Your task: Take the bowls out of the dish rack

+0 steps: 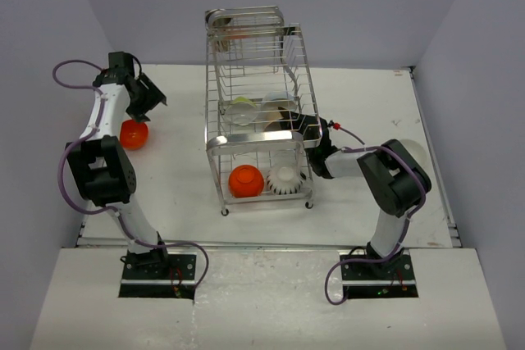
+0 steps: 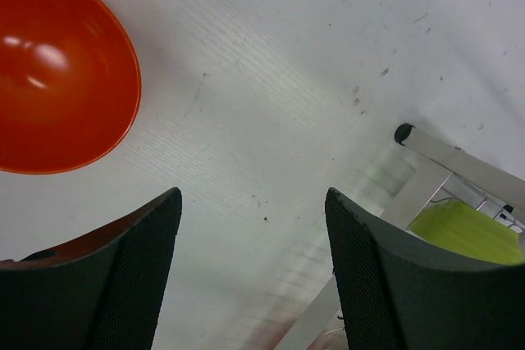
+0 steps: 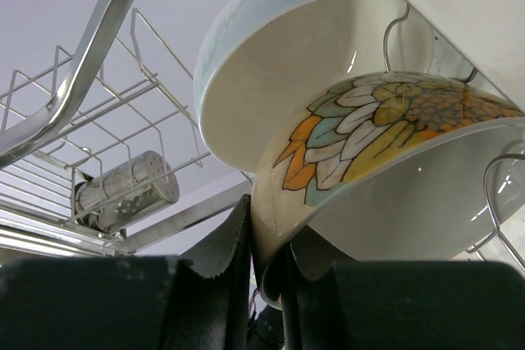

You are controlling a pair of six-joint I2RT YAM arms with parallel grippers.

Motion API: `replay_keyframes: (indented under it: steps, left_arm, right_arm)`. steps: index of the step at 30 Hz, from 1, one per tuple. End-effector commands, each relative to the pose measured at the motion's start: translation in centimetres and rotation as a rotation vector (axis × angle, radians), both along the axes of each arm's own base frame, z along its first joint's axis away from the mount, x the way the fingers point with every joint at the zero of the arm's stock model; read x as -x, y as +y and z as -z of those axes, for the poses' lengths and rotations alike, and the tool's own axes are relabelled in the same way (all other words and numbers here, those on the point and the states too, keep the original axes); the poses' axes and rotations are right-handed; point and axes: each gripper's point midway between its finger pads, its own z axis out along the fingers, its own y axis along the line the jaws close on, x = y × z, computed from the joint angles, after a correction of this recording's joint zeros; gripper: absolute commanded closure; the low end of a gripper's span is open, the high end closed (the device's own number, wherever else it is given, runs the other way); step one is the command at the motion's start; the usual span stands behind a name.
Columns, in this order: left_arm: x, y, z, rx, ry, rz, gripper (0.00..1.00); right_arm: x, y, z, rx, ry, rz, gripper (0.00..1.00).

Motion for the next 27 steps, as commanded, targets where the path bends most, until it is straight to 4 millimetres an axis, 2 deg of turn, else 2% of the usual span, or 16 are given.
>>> replay_keyframes:
  steps: [1,9,10,11,12,13,15,17,22,27]
  left_arm:
    - [-0.8,0.0,-2.6,0.000,-0.094,0.023,0.28]
    - [-1.0,0.0,-1.9,0.006,-0.095,0.026,0.27]
    - [-0.9,-0.1,-1.6,0.009,-0.096,0.026,0.27]
    - [-0.9,-0.1,-1.5,0.014,-0.100,0.024,0.28]
    - [-1.1,-0.2,-1.8,0.014,-0.121,0.026,0.27]
    - [-0.7,-0.2,-1.1,0.015,-0.111,0.025,0.28]
    - [-0.9,-0.3,-0.9,0.018,-0.128,0.024,0.27]
    - [-0.5,-0.4,-0.3,0.023,-0.118,0.024,0.27]
    - [0.3,-0.6,0.4,0.024,-0.124,0.022,0.28]
    - [0.7,-0.8,0.4,0.032,-0.119,0.028,0.28]
  right_arm:
    - [-0.7,-0.2,-4.4,-0.315,-0.003,0.044,1.00]
    - [-1.7,0.2,-6.7,-0.361,-0.106,0.036,1.00]
    - [-1.6,0.3,-7.8,-0.384,-0.160,0.023,1.00]
    - [-1.9,0.7,-7.0,-0.385,-0.172,0.013,1.00]
    - [-1.7,0.7,-8.3,-0.423,-0.235,0.001,1.00]
    - [-1.7,0.8,-8.5,-0.414,-0.270,-0.009,1.00]
    - [-1.5,1.0,-7.5,-0.396,-0.271,-0.019,1.00]
    - [-1.3,1.0,-7.8,-0.387,-0.316,-0.034,1.00]
    - [-0.1,1.1,-6.4,-0.370,-0.328,-0.060,1.00]
    - [1.3,1.0,-8.7,-0.340,-0.364,-0.096,1.00]
